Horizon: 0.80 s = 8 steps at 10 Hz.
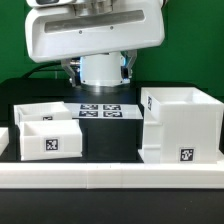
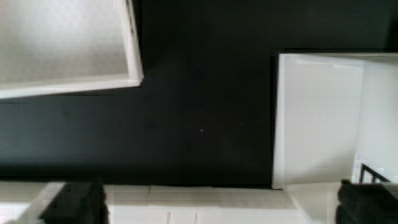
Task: Assemble drawer
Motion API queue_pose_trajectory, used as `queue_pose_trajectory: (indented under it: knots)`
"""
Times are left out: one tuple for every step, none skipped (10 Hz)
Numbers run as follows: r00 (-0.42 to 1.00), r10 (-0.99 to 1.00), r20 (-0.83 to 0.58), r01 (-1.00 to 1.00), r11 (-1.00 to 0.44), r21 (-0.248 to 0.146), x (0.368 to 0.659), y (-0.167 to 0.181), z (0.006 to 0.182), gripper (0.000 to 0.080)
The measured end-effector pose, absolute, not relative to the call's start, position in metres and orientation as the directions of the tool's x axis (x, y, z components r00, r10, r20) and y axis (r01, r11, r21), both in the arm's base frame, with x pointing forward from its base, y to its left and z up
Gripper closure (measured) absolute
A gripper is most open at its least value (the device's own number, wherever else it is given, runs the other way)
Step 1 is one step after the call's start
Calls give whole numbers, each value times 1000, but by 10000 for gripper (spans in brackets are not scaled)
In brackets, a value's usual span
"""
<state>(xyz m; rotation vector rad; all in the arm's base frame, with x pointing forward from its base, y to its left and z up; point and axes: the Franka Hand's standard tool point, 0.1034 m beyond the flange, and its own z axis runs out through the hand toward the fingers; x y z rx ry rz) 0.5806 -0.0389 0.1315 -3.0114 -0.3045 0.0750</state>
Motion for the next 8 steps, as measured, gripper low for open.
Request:
queue_pose_trajectory:
  knots:
    - [961, 276, -12, 273, -956, -103, 575, -49, 121, 151]
    - [958, 287, -1, 286, -954, -89, 570, -59, 113, 151]
    - [953, 303, 12, 303, -950, -78, 566, -65, 106, 151]
    - [955, 296, 22, 297, -953, -65, 559, -72, 97, 151]
    - [962, 272, 12, 272, -960, -69, 546, -77, 85, 151]
    - [968, 249, -5, 248, -966, -76, 539, -80, 77, 151]
    - [969, 248, -15, 246, -966, -79, 535, -80, 71, 151]
    - [968, 250, -12, 249, -965, -78, 536, -80, 72, 151]
